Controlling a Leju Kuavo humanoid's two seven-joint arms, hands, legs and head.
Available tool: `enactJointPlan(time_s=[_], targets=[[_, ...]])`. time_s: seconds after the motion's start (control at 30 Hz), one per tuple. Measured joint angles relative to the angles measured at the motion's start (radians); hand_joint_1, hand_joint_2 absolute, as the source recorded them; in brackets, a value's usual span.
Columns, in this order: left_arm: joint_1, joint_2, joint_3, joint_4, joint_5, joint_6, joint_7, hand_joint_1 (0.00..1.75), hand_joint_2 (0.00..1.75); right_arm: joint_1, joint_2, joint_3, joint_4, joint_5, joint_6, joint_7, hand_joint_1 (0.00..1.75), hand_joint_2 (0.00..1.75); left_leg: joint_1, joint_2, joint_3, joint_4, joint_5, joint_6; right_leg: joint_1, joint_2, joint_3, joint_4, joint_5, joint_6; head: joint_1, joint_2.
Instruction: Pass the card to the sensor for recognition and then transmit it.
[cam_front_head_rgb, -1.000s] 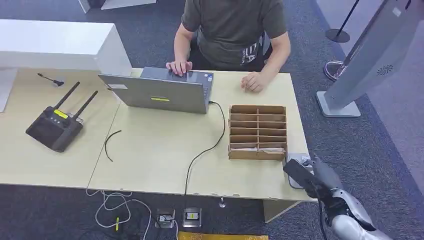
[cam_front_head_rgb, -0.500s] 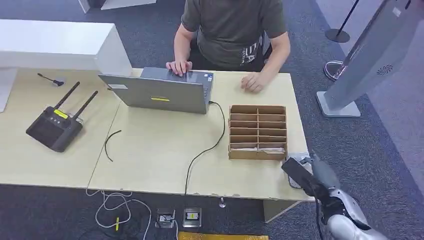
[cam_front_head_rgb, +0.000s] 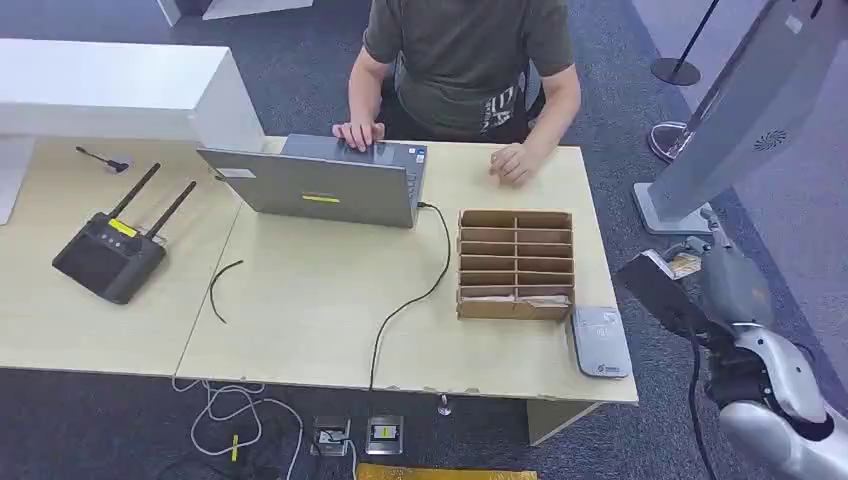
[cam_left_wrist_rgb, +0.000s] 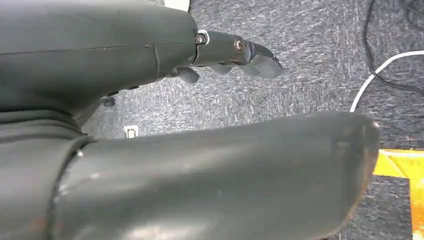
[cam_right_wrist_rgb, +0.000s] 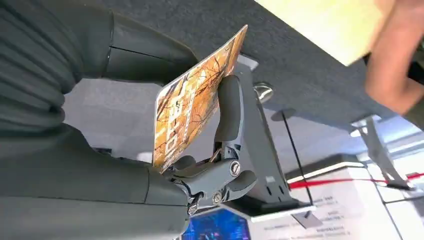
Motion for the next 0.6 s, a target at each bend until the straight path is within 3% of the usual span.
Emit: enactJointPlan(time_s=[0.23, 0.4, 0.6], targets=[[-0.017, -0.006, 0.0, 0.0, -0.019, -0.018, 0.0, 0.0, 0.0, -0.04, 0.009, 0.005, -0.016, 0.119, 0.05, -0.006, 1.75, 1.75, 0.0, 0.0, 0.0, 0.0, 0.0, 0.0, 0.0, 0.0, 0.0, 0.0, 0.0, 0.0, 0.0, 0.0], [-0.024, -0.01, 0.0, 0.001, -0.021, -0.018, 0.0, 0.0, 0.0, -0.053, 0.024, 0.011, -0.015, 0.131, 0.053, -0.005, 1.75, 1.75, 0.0, 0.0, -0.001, 0.0, 0.0, 0.0, 0.0, 0.0, 0.0, 0.0, 0.0, 0.0, 0.0, 0.0], [-0.036, -0.015, 0.0, 0.002, -0.053, -0.024, 0.003, 0.0, 0.0, -0.097, 0.053, 0.047, 0.003, 0.312, 0.137, 0.027, 1.75, 1.75, 0.0, 0.0, -0.001, 0.0, 0.0, 0.0, 0.0, 0.0, 0.0, 0.0, 0.0, 0.0, -0.001, 0.0]])
